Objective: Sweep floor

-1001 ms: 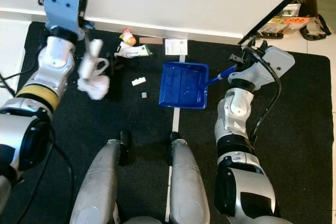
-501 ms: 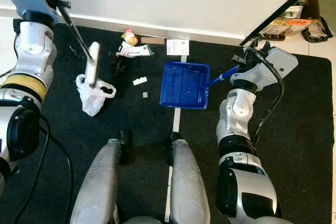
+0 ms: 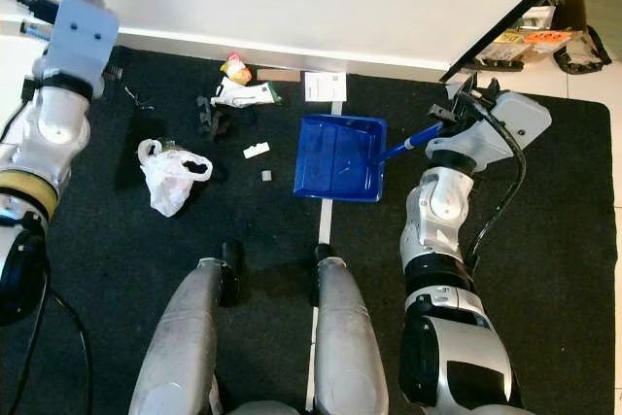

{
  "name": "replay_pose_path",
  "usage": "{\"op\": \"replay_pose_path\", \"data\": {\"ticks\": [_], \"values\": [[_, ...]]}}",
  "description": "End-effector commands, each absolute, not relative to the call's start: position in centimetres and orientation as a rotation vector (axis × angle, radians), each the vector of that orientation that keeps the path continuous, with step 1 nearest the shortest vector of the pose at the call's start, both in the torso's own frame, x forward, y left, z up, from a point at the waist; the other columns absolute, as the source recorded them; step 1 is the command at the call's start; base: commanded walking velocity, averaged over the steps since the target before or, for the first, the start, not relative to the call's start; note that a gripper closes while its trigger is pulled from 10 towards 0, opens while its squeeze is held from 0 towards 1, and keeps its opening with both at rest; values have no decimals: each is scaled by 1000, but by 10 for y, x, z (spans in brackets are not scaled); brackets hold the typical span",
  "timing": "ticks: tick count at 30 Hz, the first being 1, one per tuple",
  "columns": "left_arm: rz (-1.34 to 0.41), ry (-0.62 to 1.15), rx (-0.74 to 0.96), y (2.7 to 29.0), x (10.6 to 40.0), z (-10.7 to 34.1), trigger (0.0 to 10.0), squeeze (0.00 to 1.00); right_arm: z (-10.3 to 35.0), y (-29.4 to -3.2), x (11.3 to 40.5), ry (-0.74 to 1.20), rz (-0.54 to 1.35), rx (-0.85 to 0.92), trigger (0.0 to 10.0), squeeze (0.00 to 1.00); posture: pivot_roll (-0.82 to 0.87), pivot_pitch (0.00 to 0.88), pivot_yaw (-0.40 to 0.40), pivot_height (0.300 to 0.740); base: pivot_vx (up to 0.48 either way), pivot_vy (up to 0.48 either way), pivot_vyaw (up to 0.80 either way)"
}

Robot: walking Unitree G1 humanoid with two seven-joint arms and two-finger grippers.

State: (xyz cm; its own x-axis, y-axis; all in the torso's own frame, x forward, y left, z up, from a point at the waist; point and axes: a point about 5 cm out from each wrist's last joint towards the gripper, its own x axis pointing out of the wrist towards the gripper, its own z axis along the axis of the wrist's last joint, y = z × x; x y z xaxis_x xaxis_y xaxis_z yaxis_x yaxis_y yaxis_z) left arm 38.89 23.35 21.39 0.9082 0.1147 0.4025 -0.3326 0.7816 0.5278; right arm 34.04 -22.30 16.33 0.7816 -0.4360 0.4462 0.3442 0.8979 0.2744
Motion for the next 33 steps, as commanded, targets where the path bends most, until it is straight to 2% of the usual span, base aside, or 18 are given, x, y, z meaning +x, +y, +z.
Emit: {"op": "replay_pose_path", "data": {"ticks": [1,2,3,8,12,17,19,22,23,26,28,29,32,33], "values": [[340,-316,528,236,385,197,10000,0,142,-223,335,-439,-434,182,10000,0,-87,536,-12,731,0,0,0],[340,-316,528,236,385,197,10000,0,142,-223,335,-439,-434,182,10000,0,-87,536,-12,731,0,0,0],[382,-304,427,232,384,190,10000,0,143,-222,334,-442,-431,180,10000,0,-92,540,-14,731,0,0,0],[421,-280,334,225,384,183,10000,0,144,-221,332,-451,-429,179,10000,0,-109,542,-10,731,0,0,0],[414,-268,160,206,388,181,10000,0,145,-222,331,-464,-429,179,10000,0,-110,538,-5,731,0,0,0],[359,-264,64,182,393,185,10000,0,147,-221,330,-470,-430,181,10000,0,-113,541,0,731,0,0,0],[310,-266,7,166,396,188,10000,0,146,-222,330,-470,-431,182,10000,0,-103,539,1,731,0,0,0],[127,-287,-131,102,400,201,10000,0,143,-222,328,-460,-438,186,10000,0,-85,531,4,731,0,0,0],[127,-287,-131,102,400,201,10000,0,143,-222,328,-460,-438,186,10000,0,-85,531,4,731,0,0,0],[24,-327,-232,59,396,218,10000,0,142,-220,328,-456,-440,192,10000,0,-82,527,3,731,0,0,0],[24,-327,-232,59,396,218,10000,0,142,-220,328,-456,-440,192,10000,0,-82,527,3,731,0,0,0],[-33,-353,-335,34,393,235,10000,0,143,-218,330,-453,-438,197,10000,0,-80,522,5,731,0,0,0],[-57,-363,-375,26,391,242,10000,0,143,-218,330,-452,-437,199,10000,0,-78,522,6,731,0,0,0],[-107,-389,-432,14,390,256,10000,0,143,-218,332,-449,-436,202,10000,0,-65,514,10,731,0,0,0]]}}
